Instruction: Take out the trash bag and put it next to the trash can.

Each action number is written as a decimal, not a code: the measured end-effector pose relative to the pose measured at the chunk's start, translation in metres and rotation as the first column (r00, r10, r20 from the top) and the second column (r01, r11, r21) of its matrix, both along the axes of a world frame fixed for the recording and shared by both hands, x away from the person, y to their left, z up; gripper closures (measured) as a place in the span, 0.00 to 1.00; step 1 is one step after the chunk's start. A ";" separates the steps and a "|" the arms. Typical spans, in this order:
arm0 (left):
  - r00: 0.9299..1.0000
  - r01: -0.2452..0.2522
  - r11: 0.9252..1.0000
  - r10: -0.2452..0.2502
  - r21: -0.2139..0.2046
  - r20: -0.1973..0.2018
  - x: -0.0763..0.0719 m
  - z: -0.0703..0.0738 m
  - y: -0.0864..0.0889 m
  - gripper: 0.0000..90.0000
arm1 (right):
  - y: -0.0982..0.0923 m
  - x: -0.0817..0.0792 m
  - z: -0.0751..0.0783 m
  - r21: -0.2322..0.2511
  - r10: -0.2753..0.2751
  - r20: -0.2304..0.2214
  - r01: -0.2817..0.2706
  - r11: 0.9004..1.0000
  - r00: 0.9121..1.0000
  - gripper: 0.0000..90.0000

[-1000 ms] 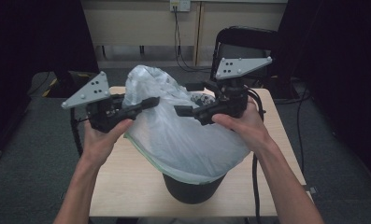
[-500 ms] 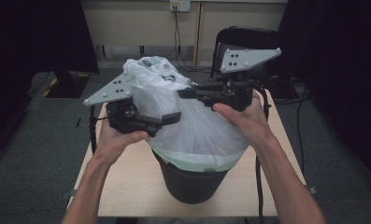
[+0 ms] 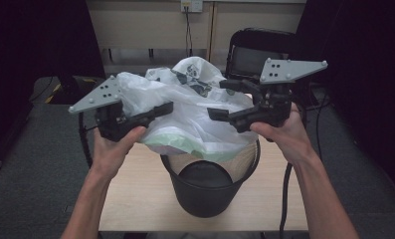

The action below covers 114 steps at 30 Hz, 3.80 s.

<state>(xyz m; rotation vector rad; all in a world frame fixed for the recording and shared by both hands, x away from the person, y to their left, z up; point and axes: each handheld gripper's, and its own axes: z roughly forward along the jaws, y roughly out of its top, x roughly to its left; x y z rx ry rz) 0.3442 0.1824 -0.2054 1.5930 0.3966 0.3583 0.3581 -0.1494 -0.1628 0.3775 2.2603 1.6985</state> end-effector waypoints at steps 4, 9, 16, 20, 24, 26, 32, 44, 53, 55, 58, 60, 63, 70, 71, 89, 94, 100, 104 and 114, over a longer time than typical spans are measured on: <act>1.000 0.026 0.999 -0.027 -0.032 -0.008 0.000 0.000 0.000 0.97 | 0.006 0.005 -0.011 -0.019 0.025 -0.004 -0.025 0.999 1.000 0.30; 0.998 0.061 0.998 -0.061 0.007 -0.014 0.003 -0.006 -0.018 0.51 | 0.029 0.009 -0.013 -0.054 0.124 -0.025 -0.125 0.991 0.992 0.94; 1.000 0.002 0.993 -0.004 0.119 0.018 -0.002 -0.002 -0.043 0.16 | 0.052 0.005 0.012 0.045 0.181 -0.006 -0.180 0.983 0.984 0.99; 1.000 -0.013 0.994 0.012 0.108 0.010 -0.001 0.001 -0.044 0.23 | 0.062 0.002 0.020 0.067 0.193 -0.013 -0.192 0.979 0.981 0.99; 1.000 0.012 0.992 -0.015 0.123 0.023 0.000 -0.003 -0.038 0.65 | 0.058 0.003 0.020 0.110 0.194 -0.017 -0.191 0.975 0.981 0.99; 0.999 0.014 0.989 -0.020 0.146 0.036 -0.001 -0.006 -0.038 0.81 | 0.056 0.007 0.016 0.131 0.192 -0.043 -0.185 0.974 0.980 0.98; 1.000 -0.005 0.990 0.003 0.139 0.011 0.005 -0.013 -0.033 0.93 | 0.050 0.008 0.006 0.127 0.096 -0.042 -0.090 0.988 0.995 0.40; 1.000 -0.010 0.998 0.010 0.063 -0.011 0.020 -0.006 -0.016 0.92 | 0.006 0.020 -0.022 0.146 -0.035 -0.083 0.047 0.988 0.996 0.23; 1.000 -0.009 0.999 0.010 0.046 -0.020 0.027 -0.001 -0.016 0.92 | 0.010 0.018 -0.039 0.057 -0.051 -0.046 0.053 0.997 0.998 0.59; 0.999 -0.034 0.998 0.035 0.053 -0.015 0.028 0.000 -0.015 0.92 | 0.010 0.020 -0.041 0.077 -0.061 -0.057 0.065 0.995 0.997 0.50; 0.998 -0.056 0.997 0.056 0.055 0.000 0.032 0.002 -0.011 0.92 | 0.007 0.022 -0.043 0.100 -0.088 -0.060 0.094 0.991 0.994 0.40; 0.997 -0.071 0.997 0.071 0.039 0.004 0.034 0.004 -0.006 0.92 | 0.004 0.021 -0.044 0.103 -0.109 -0.055 0.114 0.988 0.992 0.36; 0.997 -0.075 0.997 0.075 0.019 0.001 0.039 0.006 0.001 0.92 | -0.003 0.019 -0.047 0.081 -0.131 -0.045 0.134 0.988 0.990 0.38; 0.991 -0.133 0.990 0.132 0.046 0.012 0.053 0.001 0.011 0.92 | -0.026 0.015 -0.060 0.103 -0.133 -0.038 0.136 0.985 0.990 0.63; 0.991 -0.136 0.989 0.136 0.053 0.008 0.056 -0.001 0.012 0.91 | -0.029 0.015 -0.063 0.114 -0.135 -0.035 0.138 0.984 0.990 0.63; 0.966 -0.232 0.968 0.240 0.093 -0.098 0.095 -0.053 0.030 0.91 | -0.095 0.009 -0.102 0.146 -0.279 -0.077 0.288 0.946 0.957 0.66; 0.957 -0.249 0.962 0.262 0.108 -0.127 0.100 -0.067 0.038 0.90 | -0.111 0.009 -0.117 0.110 -0.347 -0.114 0.359 0.927 0.931 0.53; 0.947 -0.256 0.957 0.276 0.134 -0.162 0.105 -0.084 0.041 0.90 | -0.129 0.008 -0.139 0.086 -0.396 -0.151 0.411 0.908 0.906 0.53; 0.939 -0.264 0.944 0.299 0.196 -0.173 0.107 -0.096 0.039 0.89 | -0.131 0.008 -0.162 0.043 -0.415 -0.173 0.427 0.903 0.893 0.52; 0.917 -0.261 0.934 0.319 0.244 -0.241 0.117 -0.128 0.036 0.87 | -0.121 0.004 -0.222 -0.074 -0.388 -0.249 0.382 0.921 0.887 0.46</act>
